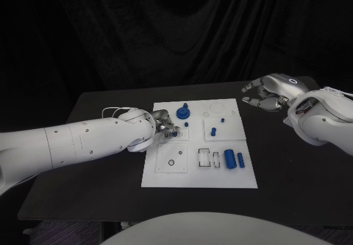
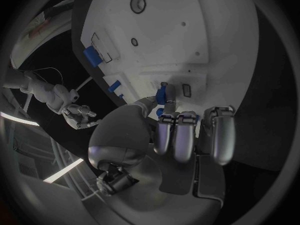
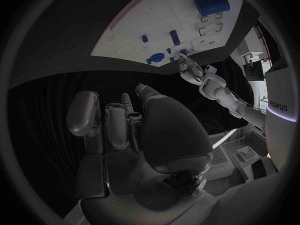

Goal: Assemble the parts on the task board

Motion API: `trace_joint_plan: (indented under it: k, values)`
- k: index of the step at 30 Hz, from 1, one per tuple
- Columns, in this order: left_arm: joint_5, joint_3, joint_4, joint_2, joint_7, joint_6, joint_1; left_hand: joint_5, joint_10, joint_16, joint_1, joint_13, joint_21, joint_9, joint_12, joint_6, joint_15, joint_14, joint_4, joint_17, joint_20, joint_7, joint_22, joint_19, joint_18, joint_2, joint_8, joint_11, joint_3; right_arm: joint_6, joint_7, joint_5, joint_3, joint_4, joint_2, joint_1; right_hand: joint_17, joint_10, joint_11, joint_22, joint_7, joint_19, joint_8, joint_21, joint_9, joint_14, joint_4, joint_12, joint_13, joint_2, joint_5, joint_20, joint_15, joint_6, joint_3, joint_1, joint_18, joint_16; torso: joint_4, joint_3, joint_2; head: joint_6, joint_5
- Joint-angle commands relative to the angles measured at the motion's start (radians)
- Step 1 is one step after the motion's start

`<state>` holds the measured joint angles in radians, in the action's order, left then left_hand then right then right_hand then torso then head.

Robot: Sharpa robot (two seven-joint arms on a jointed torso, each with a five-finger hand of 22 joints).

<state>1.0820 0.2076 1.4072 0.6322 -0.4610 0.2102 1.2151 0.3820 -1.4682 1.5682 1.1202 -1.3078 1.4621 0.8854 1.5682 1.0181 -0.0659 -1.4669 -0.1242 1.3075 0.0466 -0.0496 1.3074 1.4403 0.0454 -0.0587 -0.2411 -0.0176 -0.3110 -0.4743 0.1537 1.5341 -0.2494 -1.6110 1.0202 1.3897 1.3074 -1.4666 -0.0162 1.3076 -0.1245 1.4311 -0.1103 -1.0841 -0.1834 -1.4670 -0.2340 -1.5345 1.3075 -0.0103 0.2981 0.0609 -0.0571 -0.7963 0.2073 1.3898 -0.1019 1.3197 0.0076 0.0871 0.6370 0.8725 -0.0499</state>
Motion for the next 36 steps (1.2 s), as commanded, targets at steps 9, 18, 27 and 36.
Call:
trace_joint_plan:
  k: [9,18,27,36]
  values:
    - [-0.005,0.005,0.008,0.009,-0.006,-0.027,-0.013,0.003,-0.103,0.003,0.002,-0.263,-0.003,-0.001,0.003,0.000,-0.003,-0.104,0.000,0.263,-0.002,0.004,0.125,-0.001,0.000,-0.001,0.004,-0.006,-0.005,0.012,0.020,0.000,0.001,0.001,0.001,-0.003,0.009,-0.057,-0.008,0.096,-0.004,-0.008,0.004,0.008,0.002,-0.047,0.007,0.007,0.218,-0.003,0.005,-0.003,0.009,-0.007,0.003,0.010,0.007,-0.008,0.0001,0.0002,-0.001,0.000,-0.001]
    - [-0.005,0.005,0.008,0.011,-0.005,-0.027,-0.014,0.003,-0.103,0.003,0.002,-0.263,-0.003,-0.001,0.003,0.000,-0.003,-0.104,0.000,0.263,-0.002,0.004,0.125,-0.001,0.000,-0.001,0.004,-0.006,-0.005,0.014,0.020,0.000,0.001,0.001,0.001,-0.003,0.009,-0.057,-0.008,0.096,-0.004,-0.008,0.004,0.008,0.002,-0.047,0.007,0.007,0.218,-0.003,0.005,-0.003,0.009,-0.007,0.003,0.010,0.007,-0.008,-0.0003,-0.0001,-0.002,0.000,0.003]
    - [-0.005,0.005,0.002,0.010,-0.004,-0.030,-0.017,0.002,-0.103,0.003,0.000,-0.263,-0.006,0.000,0.003,0.001,-0.003,-0.104,-0.001,0.263,-0.002,0.005,0.122,-0.004,0.001,0.002,0.005,-0.006,-0.007,0.018,0.022,0.000,0.001,0.002,0.000,-0.004,0.008,-0.056,-0.008,0.096,-0.004,-0.008,0.004,0.010,0.003,-0.047,0.009,0.008,0.217,-0.003,0.007,-0.003,0.009,-0.007,0.004,0.011,0.007,-0.009,0.0002,0.0000,-0.001,0.000,0.003]
    - [-0.005,0.005,-0.003,0.006,-0.004,-0.044,-0.021,-0.121,-0.103,0.003,-0.053,-0.263,-0.010,0.005,0.003,-0.004,0.001,-0.104,-0.053,0.263,0.001,-0.003,0.123,-0.004,0.001,0.012,0.024,-0.001,0.006,0.022,0.023,0.000,0.001,0.002,0.000,-0.004,0.004,-0.054,-0.009,0.094,-0.004,-0.010,0.004,0.015,0.003,-0.046,0.009,0.009,0.215,-0.002,0.008,-0.002,0.010,-0.008,0.005,0.011,0.006,-0.013,0.0002,0.0000,-0.001,0.000,0.002]
